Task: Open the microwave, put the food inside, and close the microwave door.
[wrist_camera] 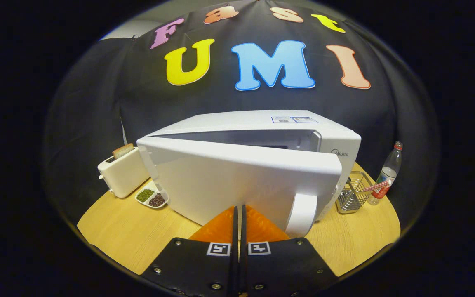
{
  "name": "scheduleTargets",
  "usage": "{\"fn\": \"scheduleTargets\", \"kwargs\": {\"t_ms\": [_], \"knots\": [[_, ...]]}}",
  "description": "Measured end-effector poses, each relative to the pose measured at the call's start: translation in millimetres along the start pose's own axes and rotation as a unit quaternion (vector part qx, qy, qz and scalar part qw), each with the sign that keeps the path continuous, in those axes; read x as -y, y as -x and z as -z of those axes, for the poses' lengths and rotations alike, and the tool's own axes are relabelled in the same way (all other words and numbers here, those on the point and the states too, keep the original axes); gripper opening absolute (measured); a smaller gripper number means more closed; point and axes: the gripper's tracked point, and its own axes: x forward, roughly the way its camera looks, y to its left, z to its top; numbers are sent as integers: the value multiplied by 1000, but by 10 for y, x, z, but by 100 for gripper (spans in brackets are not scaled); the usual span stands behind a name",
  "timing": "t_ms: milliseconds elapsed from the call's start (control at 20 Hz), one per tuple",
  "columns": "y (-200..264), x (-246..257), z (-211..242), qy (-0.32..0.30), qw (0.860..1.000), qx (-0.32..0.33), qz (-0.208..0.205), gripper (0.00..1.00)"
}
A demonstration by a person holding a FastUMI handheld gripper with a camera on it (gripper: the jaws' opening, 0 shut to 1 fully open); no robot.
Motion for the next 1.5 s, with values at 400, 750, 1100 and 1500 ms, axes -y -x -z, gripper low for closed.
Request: {"fn": "scheduleTargets", "kwargs": {"t_ms": [400,750,1100,1500], "knots": [[-400,229,-210,-14,1000,4,27,1],[-466,220,-218,-6,1000,-2,31,1],[281,144,-439,34,997,65,23,1],[1432,65,-553,72,985,155,29,1]]}}
